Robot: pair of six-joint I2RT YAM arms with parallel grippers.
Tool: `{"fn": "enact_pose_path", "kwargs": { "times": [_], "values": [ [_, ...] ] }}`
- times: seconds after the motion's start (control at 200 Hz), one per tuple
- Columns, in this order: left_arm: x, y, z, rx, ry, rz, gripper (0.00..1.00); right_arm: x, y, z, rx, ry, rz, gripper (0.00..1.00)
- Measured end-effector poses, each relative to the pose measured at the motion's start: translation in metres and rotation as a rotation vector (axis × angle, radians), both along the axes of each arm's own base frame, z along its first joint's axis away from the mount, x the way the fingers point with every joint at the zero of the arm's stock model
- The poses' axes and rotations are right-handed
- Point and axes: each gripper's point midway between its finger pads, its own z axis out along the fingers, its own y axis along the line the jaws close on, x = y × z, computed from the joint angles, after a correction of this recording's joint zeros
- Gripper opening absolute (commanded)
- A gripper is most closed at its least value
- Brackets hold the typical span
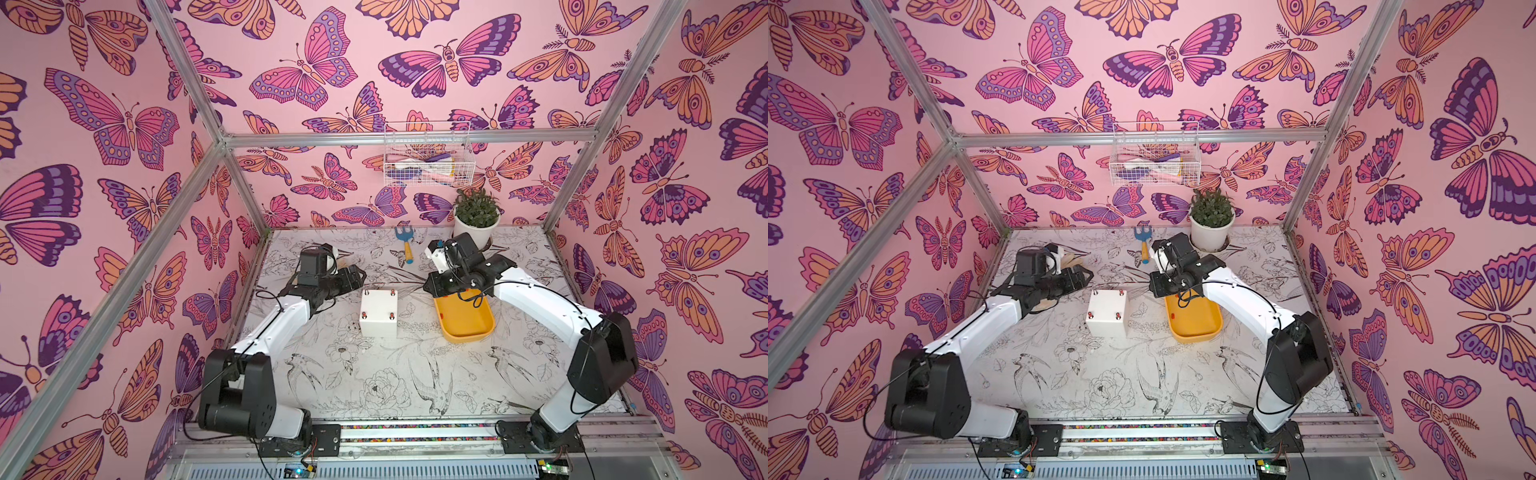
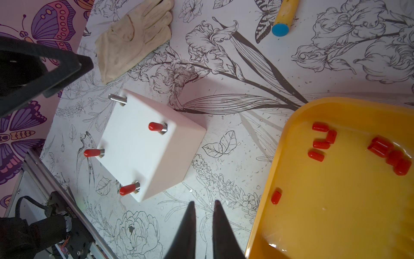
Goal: Cover the protruding screws with screw protection sleeves
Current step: Move the plastic shell to the center of the board.
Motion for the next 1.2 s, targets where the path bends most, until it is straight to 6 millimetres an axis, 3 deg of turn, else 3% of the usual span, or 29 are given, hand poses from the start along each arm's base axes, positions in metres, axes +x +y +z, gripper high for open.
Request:
{"fn": "enact_pose_path", "kwargs": {
  "times": [0.235,0.411,0.571,1.197],
  "values": [
    [0.024,-0.012,-0.031,-0.038,0.059,-0.036,0.81,0.003,-0.006,-0.001,-0.008,0.003,-0.014,0.17],
    [0.029,-0.017,-0.055,-0.066,0.116,-0.045,0.76,0.005,-0.01,0.001,-0.016,-0.012,-0.018,0.17],
    [0.031,-0.02,-0.055,-0.086,0.116,-0.048,0.68,0.005,-0.011,0.003,-0.017,-0.02,-0.017,0.17],
    [0.011,-0.038,-0.067,-0.112,0.126,-0.078,0.6,0.003,-0.012,0.015,-0.001,-0.045,-0.018,0.18]
  ]
}}
